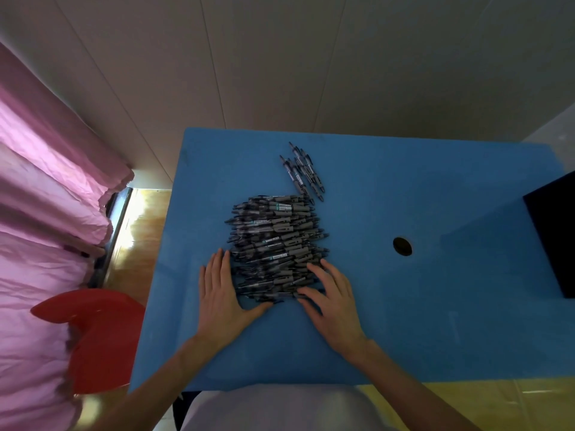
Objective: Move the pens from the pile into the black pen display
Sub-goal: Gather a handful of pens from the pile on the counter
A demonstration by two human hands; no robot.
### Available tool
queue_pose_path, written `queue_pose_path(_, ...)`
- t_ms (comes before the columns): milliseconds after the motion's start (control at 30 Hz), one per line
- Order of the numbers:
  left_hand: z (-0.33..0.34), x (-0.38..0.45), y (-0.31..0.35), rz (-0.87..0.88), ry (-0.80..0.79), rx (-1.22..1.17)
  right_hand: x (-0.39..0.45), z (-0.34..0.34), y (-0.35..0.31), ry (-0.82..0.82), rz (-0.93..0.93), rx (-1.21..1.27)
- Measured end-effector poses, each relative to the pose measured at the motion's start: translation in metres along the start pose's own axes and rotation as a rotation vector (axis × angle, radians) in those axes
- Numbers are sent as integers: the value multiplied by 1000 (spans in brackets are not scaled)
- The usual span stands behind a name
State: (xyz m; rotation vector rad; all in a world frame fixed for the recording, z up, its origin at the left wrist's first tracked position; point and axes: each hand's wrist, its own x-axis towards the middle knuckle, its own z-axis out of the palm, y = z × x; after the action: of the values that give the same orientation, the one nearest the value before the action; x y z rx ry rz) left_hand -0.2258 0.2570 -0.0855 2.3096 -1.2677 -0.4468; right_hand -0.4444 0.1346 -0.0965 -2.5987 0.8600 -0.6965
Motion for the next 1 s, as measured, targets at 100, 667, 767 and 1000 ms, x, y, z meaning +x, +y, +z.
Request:
queue_pose_path(100, -2, 0, -2, 21, -5, -18, -5, -5, 0, 31, -39, 71)
queue_pose_path(667, -42, 184, 73, 32, -234, -51, 205, -12, 75, 82, 542, 159)
queue_pose_path(767, -40, 224, 85, 19, -354, 13, 229, -13, 85, 64, 572, 101)
queue_pose_path(1000, -23, 272, 115, -88, -371, 167, 262, -13, 113, -214, 598, -35)
